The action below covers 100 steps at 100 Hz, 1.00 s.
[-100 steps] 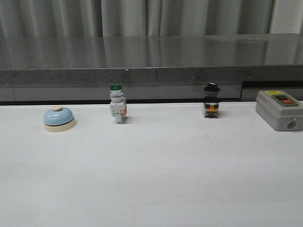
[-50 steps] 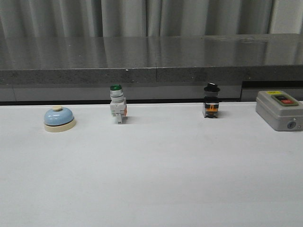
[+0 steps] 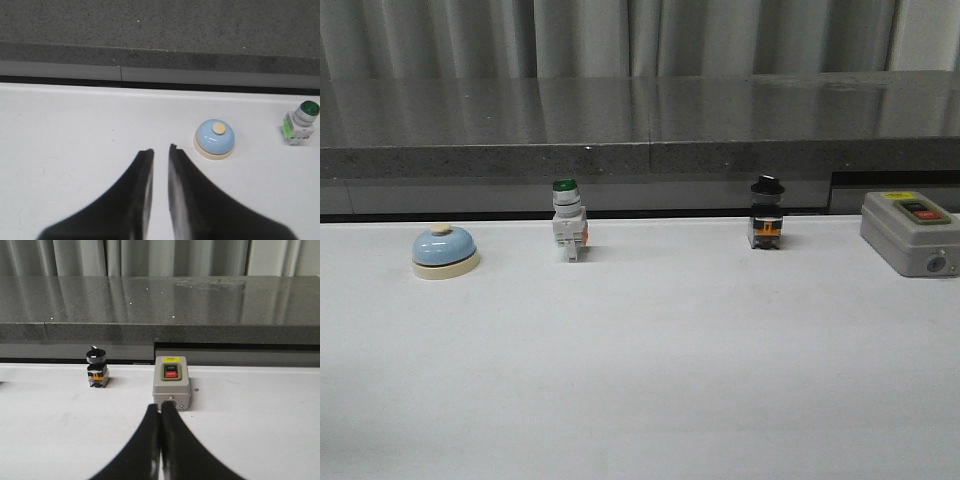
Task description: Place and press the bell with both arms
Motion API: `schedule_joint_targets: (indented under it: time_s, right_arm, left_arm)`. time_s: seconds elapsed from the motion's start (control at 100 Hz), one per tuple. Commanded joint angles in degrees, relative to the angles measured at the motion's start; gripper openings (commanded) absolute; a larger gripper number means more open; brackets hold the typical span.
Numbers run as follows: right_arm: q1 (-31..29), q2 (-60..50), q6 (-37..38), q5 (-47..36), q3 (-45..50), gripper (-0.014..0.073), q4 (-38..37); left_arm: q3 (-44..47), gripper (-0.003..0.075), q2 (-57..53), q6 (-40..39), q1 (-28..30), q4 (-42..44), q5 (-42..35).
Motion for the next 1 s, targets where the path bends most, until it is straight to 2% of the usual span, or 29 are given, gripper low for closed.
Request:
schedule_joint_targets:
  time_s: [0.0,0.09,0.1,0.15,0.2,0.74,0.99]
  right_arm:
    - [-0.31,-0.96,0.0,-4.91,-0.94,-0.0069,-0.22]
    - [-0.31,-0.96,0.0,-4.91,-0.94,-0.0069,-0.22]
    - [-0.31,-0.96,0.0,-4.91,-0.94,-0.0069,-0.22]
    - [-0.31,-0.96,0.0,-4.91,-0.94,-0.0069,-0.22]
    - [-0.31,-0.96,0.0,-4.91,-0.94,-0.0069,-0.22]
    - [-0.31,-0.96,0.0,-4.91,-0.94,-0.0069,-0.22]
    - [-0.31,-0.96,0.0,-4.91,-0.94,-0.0069,-0.22]
  left_arm:
    - [-4.97,0.0281,3.55,0.39,0.02,-0.58,-2.71]
    - [-8.79,0.0512,7.49,1.26,0.02,-0.58,-1.36]
    - [-9.07,0.0512,7.8,1.26,0.02,-0.58,-1.29]
    - [-11.13,0.0616,9.97,1.26,0.02,-0.72,-0.42]
    - [-13.29,0.066,12.15,1.26,-0.19,-1.4,0.75]
    - [-38.28,0.0636,39.29,1.65,-13.24,-1.42,18.99]
    - [-46.35,0.0636,50.23,1.65,-13.72,-0.08,23.23]
